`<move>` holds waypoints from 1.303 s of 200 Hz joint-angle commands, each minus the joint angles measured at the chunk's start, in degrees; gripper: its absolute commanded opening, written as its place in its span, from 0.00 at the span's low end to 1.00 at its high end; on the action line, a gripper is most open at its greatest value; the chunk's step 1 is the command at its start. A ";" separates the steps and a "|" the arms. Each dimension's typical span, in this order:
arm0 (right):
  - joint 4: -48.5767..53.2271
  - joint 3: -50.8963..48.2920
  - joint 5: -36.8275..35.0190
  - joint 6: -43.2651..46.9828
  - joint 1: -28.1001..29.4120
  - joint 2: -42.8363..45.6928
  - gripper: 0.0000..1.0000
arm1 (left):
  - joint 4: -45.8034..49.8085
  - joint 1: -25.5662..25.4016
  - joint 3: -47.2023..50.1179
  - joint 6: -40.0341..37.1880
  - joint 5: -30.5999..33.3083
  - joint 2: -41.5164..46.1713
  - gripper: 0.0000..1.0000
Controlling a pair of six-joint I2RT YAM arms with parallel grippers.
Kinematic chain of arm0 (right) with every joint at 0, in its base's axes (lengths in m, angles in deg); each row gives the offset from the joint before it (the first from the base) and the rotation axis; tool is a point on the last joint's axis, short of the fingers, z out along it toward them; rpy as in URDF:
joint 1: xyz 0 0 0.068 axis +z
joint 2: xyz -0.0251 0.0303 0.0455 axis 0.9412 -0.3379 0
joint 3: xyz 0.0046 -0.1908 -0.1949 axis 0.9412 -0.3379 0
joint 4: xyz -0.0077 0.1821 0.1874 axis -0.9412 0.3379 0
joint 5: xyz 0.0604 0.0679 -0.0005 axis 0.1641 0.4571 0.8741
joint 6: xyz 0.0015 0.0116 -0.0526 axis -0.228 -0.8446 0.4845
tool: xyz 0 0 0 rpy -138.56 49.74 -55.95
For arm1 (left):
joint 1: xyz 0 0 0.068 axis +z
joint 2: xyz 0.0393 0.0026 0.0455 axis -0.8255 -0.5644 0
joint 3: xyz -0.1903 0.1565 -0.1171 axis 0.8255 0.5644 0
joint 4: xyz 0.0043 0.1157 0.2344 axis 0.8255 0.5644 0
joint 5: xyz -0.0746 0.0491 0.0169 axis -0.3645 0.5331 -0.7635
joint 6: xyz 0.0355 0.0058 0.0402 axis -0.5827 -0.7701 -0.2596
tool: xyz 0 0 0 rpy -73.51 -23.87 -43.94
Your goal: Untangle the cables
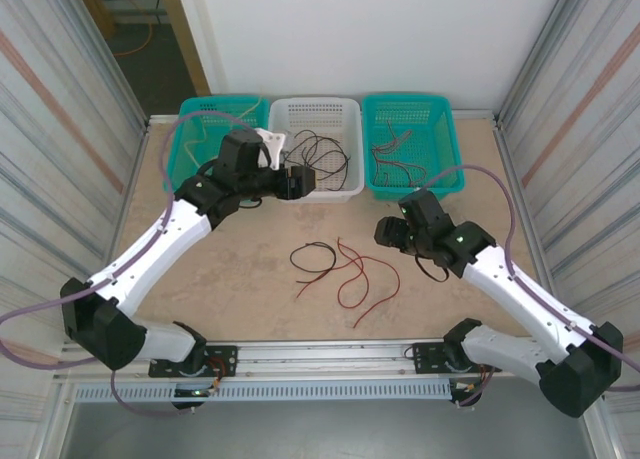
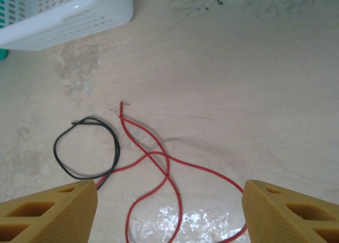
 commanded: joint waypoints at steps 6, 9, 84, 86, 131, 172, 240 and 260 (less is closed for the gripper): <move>4.93 0.73 -3.48 -4.29 1.45 4.38 0.72 | 1.85 -0.16 -1.28 -1.42 -2.97 -1.24 0.63; 5.07 0.59 -3.57 -4.48 1.50 4.70 0.72 | 2.03 -0.14 -1.32 -1.42 -2.95 -1.34 0.62; 4.06 -2.96 -2.04 -0.40 -0.15 3.42 0.77 | 5.48 -0.25 4.09 -3.28 3.91 5.55 0.63; 3.90 -3.05 -1.73 -0.07 -0.29 3.26 0.77 | 5.18 -0.25 4.47 -3.25 3.89 5.82 0.63; 0.45 -5.67 3.16 4.94 -1.42 -1.67 0.77 | 0.68 -0.16 9.73 -0.43 3.82 9.90 0.62; -3.90 -10.01 5.34 5.83 -1.88 -1.83 0.78 | 1.44 -0.16 7.99 -0.86 2.69 10.12 0.61; -9.37 -12.97 5.93 6.81 -2.94 -9.34 0.67 | 1.73 -0.13 9.16 -0.88 1.74 10.55 0.59; -11.07 -12.34 6.08 7.54 -3.16 -13.67 0.62 | 1.79 -0.16 9.57 -1.12 1.87 10.80 0.59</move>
